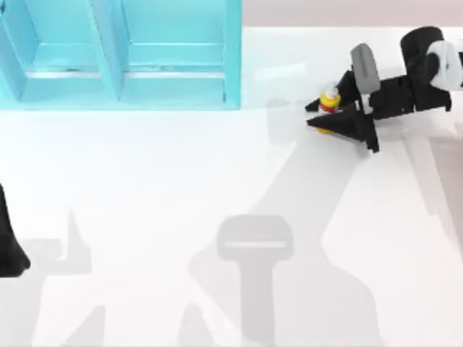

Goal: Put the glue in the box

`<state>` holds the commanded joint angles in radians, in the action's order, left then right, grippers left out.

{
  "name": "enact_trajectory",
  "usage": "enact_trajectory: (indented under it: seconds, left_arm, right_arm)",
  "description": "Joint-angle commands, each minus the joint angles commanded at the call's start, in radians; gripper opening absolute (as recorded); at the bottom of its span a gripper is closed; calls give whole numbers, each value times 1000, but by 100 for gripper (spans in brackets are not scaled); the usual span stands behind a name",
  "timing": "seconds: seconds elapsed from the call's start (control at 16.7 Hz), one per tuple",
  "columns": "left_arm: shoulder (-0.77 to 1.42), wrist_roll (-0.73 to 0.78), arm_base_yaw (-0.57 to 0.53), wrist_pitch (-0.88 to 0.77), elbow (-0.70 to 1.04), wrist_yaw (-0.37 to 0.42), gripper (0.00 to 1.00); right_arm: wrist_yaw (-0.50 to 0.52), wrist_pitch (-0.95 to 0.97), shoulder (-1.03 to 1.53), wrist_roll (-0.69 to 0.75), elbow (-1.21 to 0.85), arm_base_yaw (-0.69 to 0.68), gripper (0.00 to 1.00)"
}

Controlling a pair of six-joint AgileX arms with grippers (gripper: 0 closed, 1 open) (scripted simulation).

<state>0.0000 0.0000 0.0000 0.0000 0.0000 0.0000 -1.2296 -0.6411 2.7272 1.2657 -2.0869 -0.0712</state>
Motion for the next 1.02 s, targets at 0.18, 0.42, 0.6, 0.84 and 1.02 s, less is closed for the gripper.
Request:
enact_trajectory:
  seconds: [0.18,0.42,0.6,0.84,1.02]
  left_arm:
    - [0,0,0,0,0,0,100]
    - [0,0,0,0,0,0,100]
    - [0,0,0,0,0,0,100]
    - [0,0,0,0,0,0,100]
    - [0,0,0,0,0,0,100]
  right_arm:
    - [-1,-15,-5,-1,-6,5,0]
    - [-6,-123,-61,1,-58,5,0]
    - [-5,-220,-114,3,-104,5,0]
    - [-2,-274,-144,2,-127,5,0]
    - [-3,-271,-141,1,-126,5,0]
